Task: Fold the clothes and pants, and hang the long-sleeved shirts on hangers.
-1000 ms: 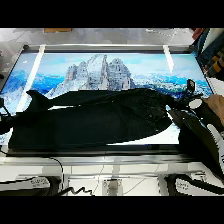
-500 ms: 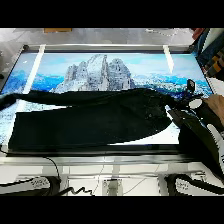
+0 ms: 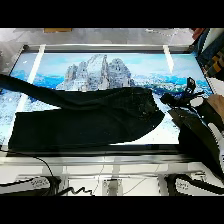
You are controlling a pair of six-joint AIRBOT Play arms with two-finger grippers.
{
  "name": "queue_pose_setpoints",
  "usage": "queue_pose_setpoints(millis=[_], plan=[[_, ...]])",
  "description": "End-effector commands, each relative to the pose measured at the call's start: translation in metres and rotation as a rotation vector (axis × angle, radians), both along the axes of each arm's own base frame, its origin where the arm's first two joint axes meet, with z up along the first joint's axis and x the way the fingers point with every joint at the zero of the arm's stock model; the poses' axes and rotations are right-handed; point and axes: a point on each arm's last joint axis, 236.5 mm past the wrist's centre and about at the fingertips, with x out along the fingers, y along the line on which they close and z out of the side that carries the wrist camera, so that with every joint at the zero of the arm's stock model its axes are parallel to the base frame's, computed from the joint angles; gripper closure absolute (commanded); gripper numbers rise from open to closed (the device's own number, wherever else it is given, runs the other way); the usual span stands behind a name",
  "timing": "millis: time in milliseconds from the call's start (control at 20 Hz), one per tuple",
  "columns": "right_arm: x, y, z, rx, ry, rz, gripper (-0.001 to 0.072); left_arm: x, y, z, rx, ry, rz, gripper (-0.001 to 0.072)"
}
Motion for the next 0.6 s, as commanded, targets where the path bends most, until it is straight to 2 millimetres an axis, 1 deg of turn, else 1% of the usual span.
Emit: queue_pose_setpoints(millis=[0, 100, 150, 200, 250, 400, 450, 500, 550], plan=[[-0.005, -0.003, 0.004, 0.082, 0.056, -0.067, 0.0233, -0.007, 0.001, -0.044, 0.014, 0.152, -0.04, 0.0688], [-0.011, -0.019, 0.008, 0.094, 0.089, -0.077, 0.0233, -0.006, 0.0, -0.059, -0.007, 0.181, -0.045, 0.0687], [-0.017, -0.027, 0.009, 0.089, 0.113, -0.07, 0.0233, -0.006, 0.001, -0.062, -0.01, 0.186, -0.045, 0.0687], [-0.023, -0.03, 0.009, 0.087, 0.145, -0.045, 0.0233, -0.006, 0.001, -0.064, -0.012, 0.188, -0.046, 0.0687], [-0.031, -0.028, 0.004, 0.095, 0.195, 0.006, 0.0233, -0.005, 0.001, -0.064, -0.011, 0.187, -0.044, 0.0687], [-0.056, -0.006, -0.025, 0.168, 0.394, 0.184, 0.0232, -0.005, 0.002, -0.063, -0.008, 0.185, -0.04, 0.0687], [-0.061, 0.003, -0.032, 0.212, 0.441, 0.233, 0.0232, -0.005, 0.002, -0.063, -0.008, 0.184, -0.04, 0.0687], [-0.06, 0.014, -0.035, 0.273, 0.467, 0.287, 0.0231, -0.005, 0.002, -0.063, -0.009, 0.185, -0.041, 0.0686], [-0.053, 0.026, -0.034, 0.329, 0.46, 0.338, 0.0228, -0.005, 0.002, -0.063, -0.009, 0.185, -0.041, 0.0687]])
